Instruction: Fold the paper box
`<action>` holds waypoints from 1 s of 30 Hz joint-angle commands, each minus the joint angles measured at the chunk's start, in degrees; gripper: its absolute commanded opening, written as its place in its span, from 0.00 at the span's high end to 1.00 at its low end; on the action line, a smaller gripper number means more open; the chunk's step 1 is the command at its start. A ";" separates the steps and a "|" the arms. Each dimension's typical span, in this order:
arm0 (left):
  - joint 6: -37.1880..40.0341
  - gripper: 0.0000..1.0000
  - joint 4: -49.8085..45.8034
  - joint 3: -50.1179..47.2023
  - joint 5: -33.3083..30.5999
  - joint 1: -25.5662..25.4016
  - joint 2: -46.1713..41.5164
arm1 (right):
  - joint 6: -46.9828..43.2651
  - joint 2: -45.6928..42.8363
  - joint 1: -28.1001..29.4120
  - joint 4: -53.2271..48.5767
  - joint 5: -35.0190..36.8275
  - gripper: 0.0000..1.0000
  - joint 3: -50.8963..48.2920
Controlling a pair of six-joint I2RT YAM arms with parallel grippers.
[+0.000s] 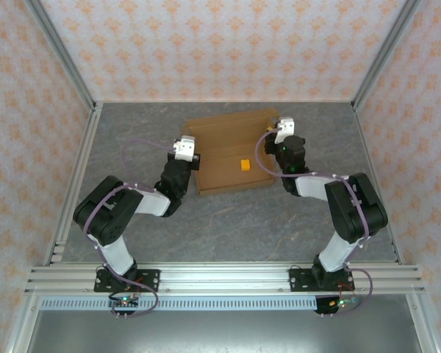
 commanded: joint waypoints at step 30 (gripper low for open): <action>-3.02 0.90 -0.76 1.28 -14.49 -5.22 1.36 | 8.01 0.82 3.06 7.31 7.36 1.00 -1.84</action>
